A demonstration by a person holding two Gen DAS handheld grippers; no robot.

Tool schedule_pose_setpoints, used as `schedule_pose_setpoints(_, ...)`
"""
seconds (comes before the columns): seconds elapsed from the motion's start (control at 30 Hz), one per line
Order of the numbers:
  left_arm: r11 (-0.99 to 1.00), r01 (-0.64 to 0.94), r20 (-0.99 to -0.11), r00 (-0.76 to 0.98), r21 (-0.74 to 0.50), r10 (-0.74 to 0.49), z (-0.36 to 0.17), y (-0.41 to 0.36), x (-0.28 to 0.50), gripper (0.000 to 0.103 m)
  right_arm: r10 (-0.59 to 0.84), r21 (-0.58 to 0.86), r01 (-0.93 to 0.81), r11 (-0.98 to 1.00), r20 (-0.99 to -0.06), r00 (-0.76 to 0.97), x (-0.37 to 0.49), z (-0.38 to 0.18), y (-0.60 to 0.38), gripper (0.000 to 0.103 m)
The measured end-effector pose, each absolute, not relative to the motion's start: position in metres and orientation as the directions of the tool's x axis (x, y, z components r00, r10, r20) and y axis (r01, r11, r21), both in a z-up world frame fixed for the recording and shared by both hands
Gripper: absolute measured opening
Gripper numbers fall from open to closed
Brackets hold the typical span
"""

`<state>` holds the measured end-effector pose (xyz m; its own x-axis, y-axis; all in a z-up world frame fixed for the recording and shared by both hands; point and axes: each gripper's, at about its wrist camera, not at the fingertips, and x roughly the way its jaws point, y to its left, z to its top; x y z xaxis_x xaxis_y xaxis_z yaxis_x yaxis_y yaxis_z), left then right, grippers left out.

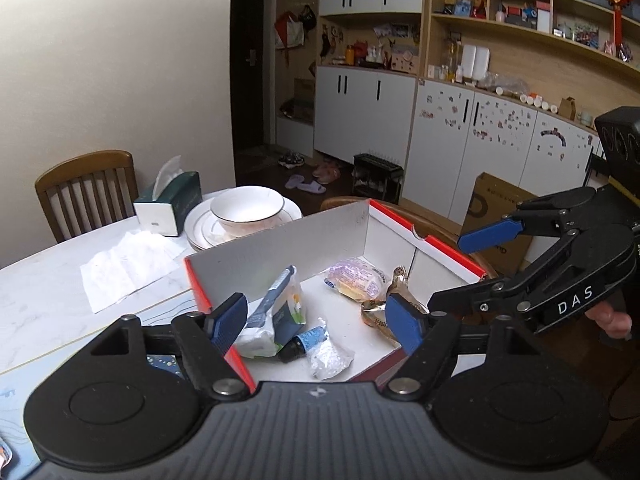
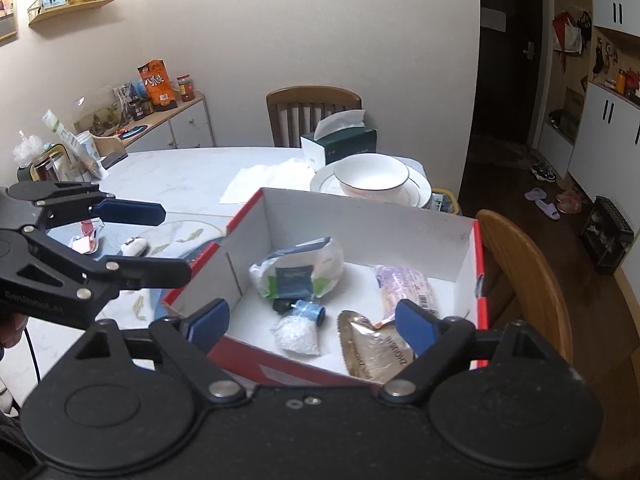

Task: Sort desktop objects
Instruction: 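Withdraw both grippers from the box back toward the table items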

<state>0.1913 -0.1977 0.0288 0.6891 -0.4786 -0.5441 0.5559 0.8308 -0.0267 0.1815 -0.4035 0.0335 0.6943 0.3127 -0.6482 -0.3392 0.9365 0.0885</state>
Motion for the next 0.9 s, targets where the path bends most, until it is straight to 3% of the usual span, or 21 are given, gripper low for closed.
schedule_pose_setpoints(0.27,0.848,0.529,-0.507,0.72,-0.041,-0.474,0.032,-0.16,0.181,0.076,0.303,0.094,-0.318,0.943,-0.634,0.711,0.172,0.034,-0.379,0.101)
schedule_pose_setpoints(0.63,0.853,0.516,-0.475,0.734,-0.074,-0.485,0.031,-0.092,0.182,0.092,0.277,0.111,-0.271,0.956,-0.641,0.715,0.166,0.035,-0.326,0.103)
schedule_pose_setpoints(0.7,0.854,0.516,-0.471,0.736,-0.074,-0.485,0.032,-0.081,0.182,0.1,0.272,0.109,-0.266,0.958,-0.643,0.716,0.165,0.035,-0.314,0.103)
schedule_pose_setpoints(0.9,0.855,0.509,-0.465,0.737,-0.095,-0.49,0.029,-0.044,0.183,0.103,0.265,0.106,-0.26,0.96,-0.644,0.718,0.167,0.038,-0.278,0.103)
